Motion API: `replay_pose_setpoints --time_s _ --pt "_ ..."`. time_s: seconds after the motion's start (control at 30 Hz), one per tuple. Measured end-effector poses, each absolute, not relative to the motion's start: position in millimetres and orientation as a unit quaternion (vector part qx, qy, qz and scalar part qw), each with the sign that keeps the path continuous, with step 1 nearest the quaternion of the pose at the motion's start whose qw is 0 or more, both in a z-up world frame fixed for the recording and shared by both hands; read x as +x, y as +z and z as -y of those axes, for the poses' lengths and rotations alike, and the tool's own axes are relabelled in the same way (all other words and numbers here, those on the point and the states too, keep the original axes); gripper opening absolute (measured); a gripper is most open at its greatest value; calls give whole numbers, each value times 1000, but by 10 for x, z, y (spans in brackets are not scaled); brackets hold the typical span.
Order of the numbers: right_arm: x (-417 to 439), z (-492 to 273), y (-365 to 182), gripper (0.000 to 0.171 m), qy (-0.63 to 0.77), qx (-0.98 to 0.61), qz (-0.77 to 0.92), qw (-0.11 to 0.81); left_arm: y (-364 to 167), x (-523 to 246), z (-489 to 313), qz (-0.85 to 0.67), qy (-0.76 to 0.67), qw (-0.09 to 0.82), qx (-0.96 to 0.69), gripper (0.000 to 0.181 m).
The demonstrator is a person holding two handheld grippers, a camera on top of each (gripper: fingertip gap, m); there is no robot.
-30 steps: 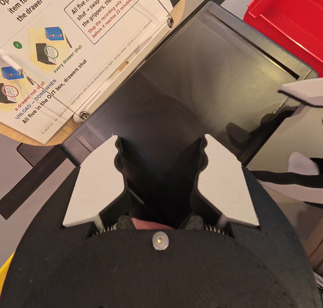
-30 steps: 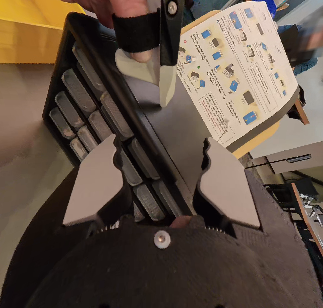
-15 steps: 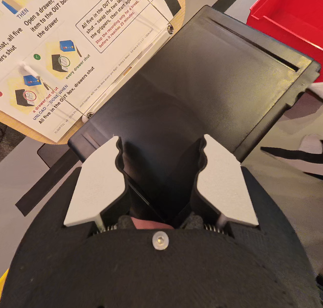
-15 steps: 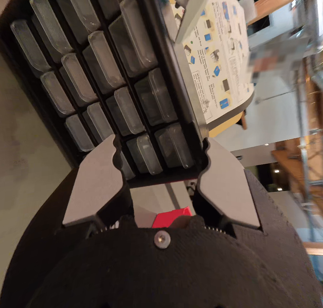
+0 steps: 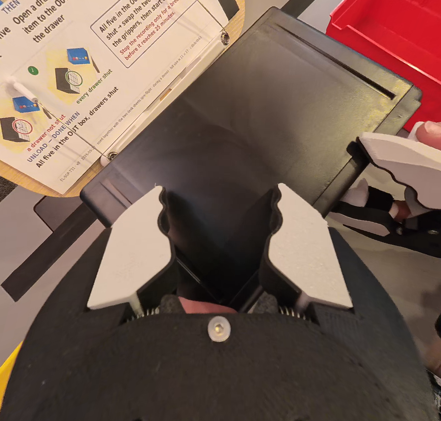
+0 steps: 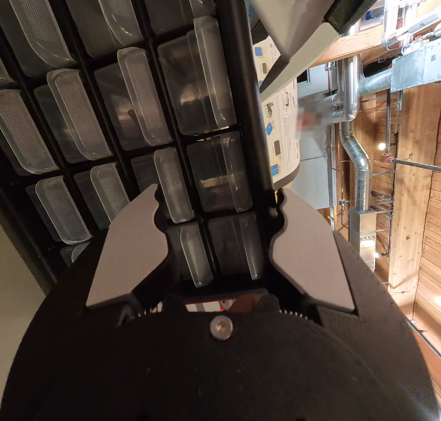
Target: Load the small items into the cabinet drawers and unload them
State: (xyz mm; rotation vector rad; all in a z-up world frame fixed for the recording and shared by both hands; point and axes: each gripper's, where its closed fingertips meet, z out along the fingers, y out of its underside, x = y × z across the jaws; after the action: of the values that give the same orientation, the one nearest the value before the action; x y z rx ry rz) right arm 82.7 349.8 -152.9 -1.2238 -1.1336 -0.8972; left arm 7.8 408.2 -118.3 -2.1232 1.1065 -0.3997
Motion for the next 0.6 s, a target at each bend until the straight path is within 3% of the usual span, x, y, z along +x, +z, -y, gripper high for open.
replay_pose_setpoints --time_s 0.6 --pt "808 -3107 -1540 77 -371 -503 484 612 -1203 70 -4088 -420 -168 344 -822 86"
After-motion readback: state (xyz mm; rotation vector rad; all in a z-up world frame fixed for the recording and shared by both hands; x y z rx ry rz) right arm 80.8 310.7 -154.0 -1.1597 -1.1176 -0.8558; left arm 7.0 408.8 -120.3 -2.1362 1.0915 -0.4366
